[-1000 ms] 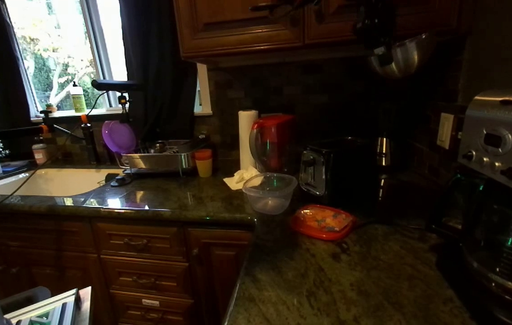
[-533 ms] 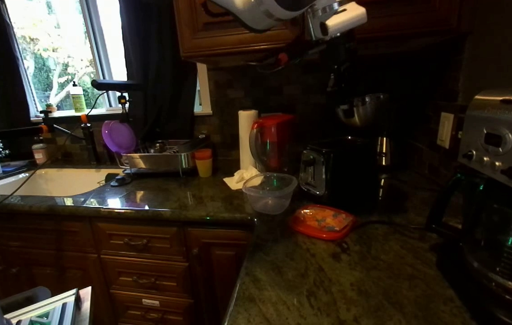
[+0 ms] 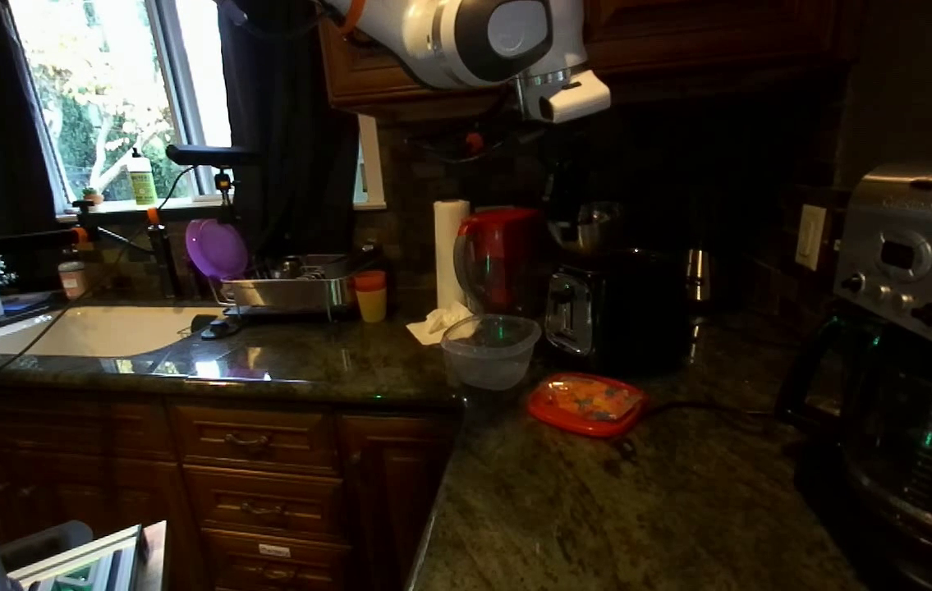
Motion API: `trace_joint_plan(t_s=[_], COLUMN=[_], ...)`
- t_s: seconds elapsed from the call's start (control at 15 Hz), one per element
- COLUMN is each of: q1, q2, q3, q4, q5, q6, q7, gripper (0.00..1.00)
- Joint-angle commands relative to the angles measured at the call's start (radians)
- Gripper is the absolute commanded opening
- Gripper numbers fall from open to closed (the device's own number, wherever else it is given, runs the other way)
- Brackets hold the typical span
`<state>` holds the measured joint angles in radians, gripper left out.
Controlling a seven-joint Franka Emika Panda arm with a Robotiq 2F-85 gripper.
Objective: Put the silver bowl on the toaster
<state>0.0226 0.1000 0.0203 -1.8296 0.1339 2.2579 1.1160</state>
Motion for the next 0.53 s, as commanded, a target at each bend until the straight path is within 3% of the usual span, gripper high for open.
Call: trace_joint_plan(t_s=[0.0, 0.47], q1=[0.036, 0.066], q2=[-0.024, 0.009], q3=[0.032, 0.037], q4=[-0.042, -0.008], q5=[0.045, -0.001], q6=[0.087, 0.110], q7=[-0.088, -0.033], gripper=[0.01, 0.01])
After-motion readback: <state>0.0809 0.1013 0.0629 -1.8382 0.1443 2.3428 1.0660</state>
